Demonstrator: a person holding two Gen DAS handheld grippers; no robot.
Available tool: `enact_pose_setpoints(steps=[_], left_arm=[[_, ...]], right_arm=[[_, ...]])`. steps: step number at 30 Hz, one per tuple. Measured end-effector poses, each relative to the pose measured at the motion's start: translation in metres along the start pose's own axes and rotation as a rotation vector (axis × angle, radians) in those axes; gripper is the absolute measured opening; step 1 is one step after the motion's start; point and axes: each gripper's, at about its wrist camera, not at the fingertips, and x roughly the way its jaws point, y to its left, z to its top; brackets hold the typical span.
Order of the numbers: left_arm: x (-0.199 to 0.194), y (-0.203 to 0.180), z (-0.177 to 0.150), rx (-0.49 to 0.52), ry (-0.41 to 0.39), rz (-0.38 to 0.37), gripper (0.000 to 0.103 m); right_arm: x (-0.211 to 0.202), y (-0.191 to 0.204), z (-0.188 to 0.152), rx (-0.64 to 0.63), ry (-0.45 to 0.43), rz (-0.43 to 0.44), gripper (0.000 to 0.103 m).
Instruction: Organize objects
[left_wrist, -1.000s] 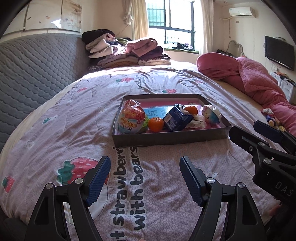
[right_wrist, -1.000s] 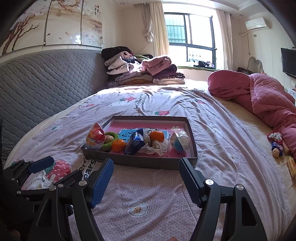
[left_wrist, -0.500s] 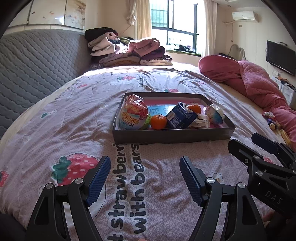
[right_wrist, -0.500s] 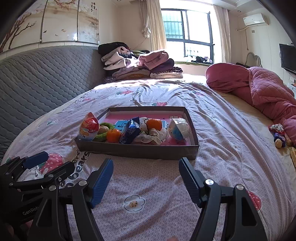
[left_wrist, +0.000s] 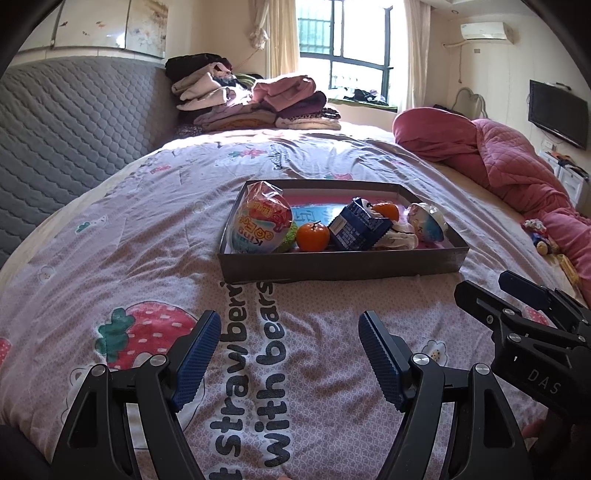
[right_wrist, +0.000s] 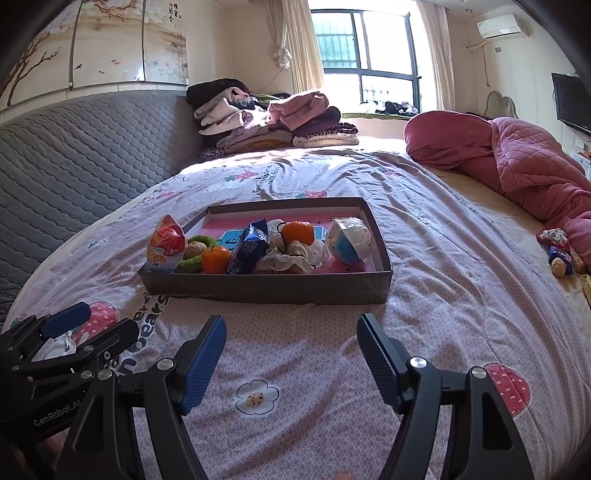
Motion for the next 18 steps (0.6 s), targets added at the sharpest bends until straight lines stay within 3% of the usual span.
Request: enact_pose_setpoints(steps=[18], left_arm=[[0.011, 0.007, -0.011, -0.015, 0.018, 0.003, 0.078]], right_arm=[[0.011, -0.005, -0.015, -0.019, 0.025, -0.032, 0.072]])
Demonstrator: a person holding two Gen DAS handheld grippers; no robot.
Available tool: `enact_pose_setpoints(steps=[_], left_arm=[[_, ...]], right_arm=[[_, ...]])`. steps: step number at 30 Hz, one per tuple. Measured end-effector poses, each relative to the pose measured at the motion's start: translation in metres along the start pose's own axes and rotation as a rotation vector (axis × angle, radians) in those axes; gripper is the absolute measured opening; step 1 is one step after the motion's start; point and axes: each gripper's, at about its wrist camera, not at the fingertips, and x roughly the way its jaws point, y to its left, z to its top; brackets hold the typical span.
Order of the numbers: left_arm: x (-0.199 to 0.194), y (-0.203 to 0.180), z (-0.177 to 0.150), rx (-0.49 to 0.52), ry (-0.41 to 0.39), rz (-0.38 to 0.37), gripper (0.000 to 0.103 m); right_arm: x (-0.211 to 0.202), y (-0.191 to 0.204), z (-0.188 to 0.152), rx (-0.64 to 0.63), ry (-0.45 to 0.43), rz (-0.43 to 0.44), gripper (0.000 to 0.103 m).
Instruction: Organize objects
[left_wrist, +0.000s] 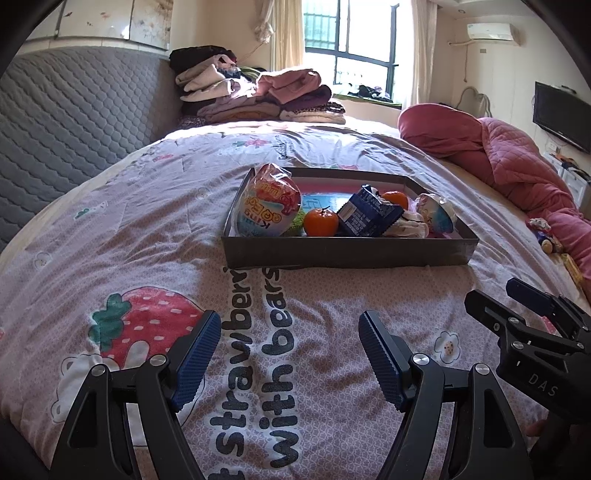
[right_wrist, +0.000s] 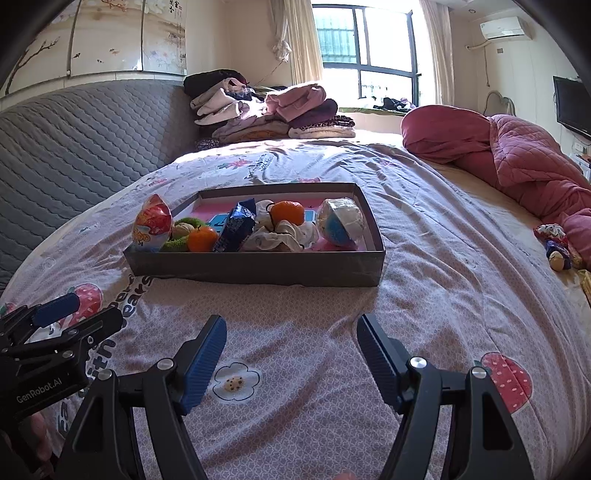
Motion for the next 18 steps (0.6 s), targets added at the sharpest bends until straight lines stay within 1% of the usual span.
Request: enact_pose_setpoints(steps=[5, 18], left_arm=[[-0.0032, -0.0047, 0.0001, 0.027, -0.023, 0.012, 0.078], [-0.0044, -0.0101, -0.0018, 0.051, -0.029, 0.006, 0.078]], right_arm=[[0.0007, 0.0025, -0.001, -0.013, 0.001, 0.0, 0.072], [0.0067, 0.0024, -0.0042, -0.014, 0.022, -0.004, 0.072]])
